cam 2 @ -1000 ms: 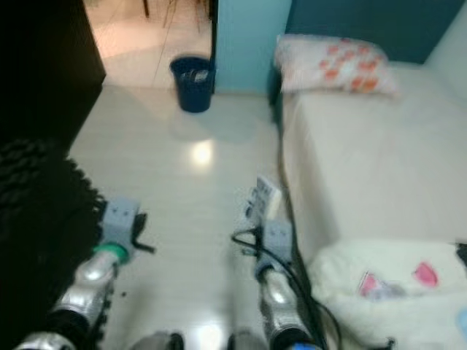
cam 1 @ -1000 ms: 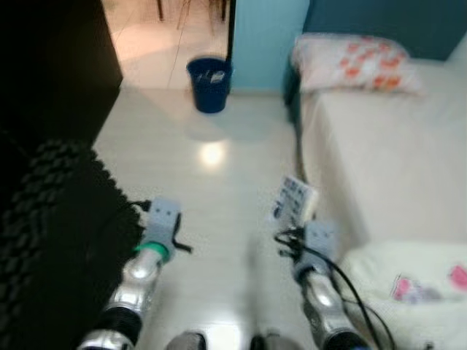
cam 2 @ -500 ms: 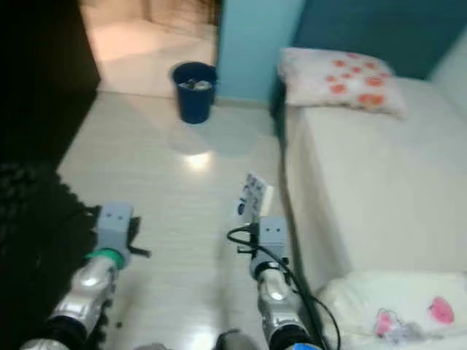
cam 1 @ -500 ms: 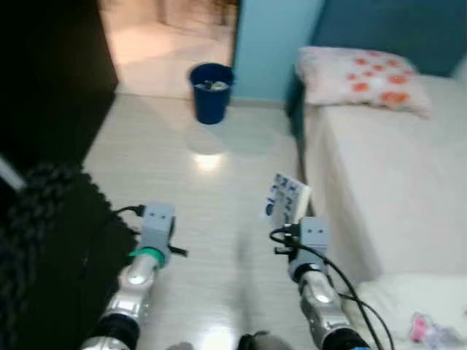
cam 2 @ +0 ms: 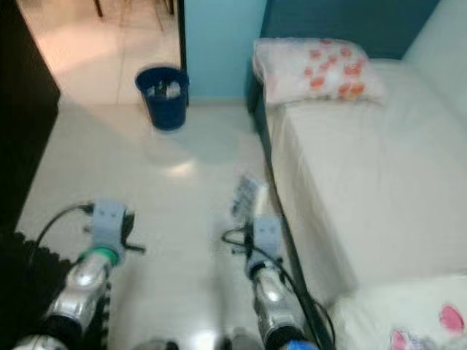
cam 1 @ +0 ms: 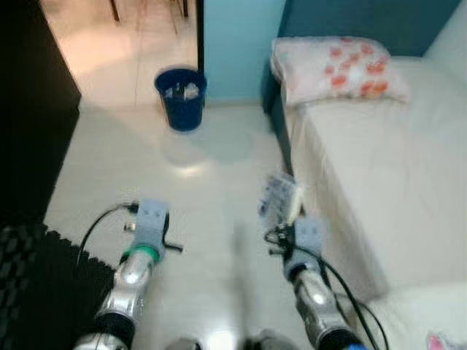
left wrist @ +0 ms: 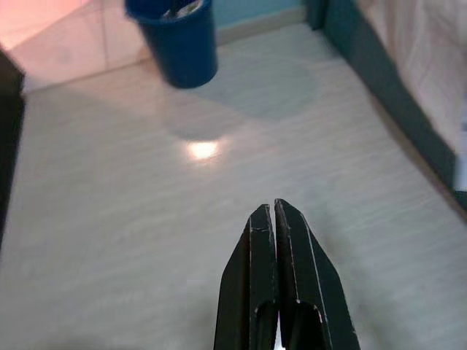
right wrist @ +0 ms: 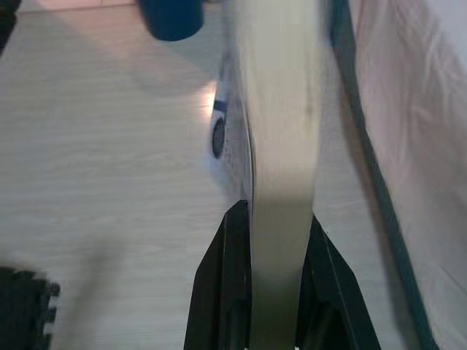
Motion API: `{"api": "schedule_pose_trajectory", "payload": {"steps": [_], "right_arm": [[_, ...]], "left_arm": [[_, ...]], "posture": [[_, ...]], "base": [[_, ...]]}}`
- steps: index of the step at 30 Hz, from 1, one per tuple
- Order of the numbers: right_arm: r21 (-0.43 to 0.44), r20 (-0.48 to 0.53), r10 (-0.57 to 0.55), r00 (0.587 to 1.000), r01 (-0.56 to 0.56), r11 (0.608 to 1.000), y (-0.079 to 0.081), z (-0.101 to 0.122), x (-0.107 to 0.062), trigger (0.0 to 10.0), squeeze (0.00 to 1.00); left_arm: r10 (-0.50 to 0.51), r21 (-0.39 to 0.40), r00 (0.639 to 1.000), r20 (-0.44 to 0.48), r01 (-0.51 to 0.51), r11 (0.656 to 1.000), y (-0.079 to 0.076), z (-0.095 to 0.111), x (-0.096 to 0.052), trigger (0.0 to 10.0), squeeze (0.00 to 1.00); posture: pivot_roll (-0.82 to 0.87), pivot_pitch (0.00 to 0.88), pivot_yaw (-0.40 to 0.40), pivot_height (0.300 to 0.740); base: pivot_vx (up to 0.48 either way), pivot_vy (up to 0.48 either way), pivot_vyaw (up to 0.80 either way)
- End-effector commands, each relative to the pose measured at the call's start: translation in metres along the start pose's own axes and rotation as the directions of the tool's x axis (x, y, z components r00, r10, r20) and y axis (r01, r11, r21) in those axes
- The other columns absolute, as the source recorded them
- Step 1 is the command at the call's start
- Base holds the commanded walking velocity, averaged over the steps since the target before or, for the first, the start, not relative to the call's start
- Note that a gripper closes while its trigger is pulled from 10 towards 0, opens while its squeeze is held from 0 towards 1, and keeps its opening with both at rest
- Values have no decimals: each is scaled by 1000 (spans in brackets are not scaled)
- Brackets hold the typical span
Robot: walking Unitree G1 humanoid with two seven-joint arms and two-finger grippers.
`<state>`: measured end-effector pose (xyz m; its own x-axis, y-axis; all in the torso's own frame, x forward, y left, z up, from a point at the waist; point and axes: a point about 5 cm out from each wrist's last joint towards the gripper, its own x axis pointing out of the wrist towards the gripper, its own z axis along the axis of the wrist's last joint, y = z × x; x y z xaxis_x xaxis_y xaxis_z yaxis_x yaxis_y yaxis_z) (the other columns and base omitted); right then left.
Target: Clean up the room
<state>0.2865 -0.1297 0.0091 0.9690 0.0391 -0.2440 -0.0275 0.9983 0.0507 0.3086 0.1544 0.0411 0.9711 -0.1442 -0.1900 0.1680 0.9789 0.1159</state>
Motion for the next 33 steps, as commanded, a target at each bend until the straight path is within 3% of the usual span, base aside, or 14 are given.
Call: {"api": "schedule_pose_trajectory", "payload": {"steps": [1, 27, 33], "right_arm": [[5, 14, -45, 999, 45, 999, -12, 1, -1, 10000, 0], [19, 15, -42, 999, 42, 999, -11, 0, -1, 10000, 0], [24, 15, -42, 999, 42, 999, -11, 0, -1, 10000, 0]], "left_arm": [[-16, -6, 999, -28, 16, 1000, -5, -7, -3, 10000, 0], [-25, 0, 999, -20, 25, 1000, -6, -6, -2, 10000, 0], [-28, 1, 999, -17, 28, 1000, -6, -6, -2, 10000, 0]], "posture": [[21, 90, 37, 740], [25, 78, 40, 740], [24, 79, 40, 740]], "base": [[416, 0, 0], [418, 0, 0], [416, 0, -800]]}}
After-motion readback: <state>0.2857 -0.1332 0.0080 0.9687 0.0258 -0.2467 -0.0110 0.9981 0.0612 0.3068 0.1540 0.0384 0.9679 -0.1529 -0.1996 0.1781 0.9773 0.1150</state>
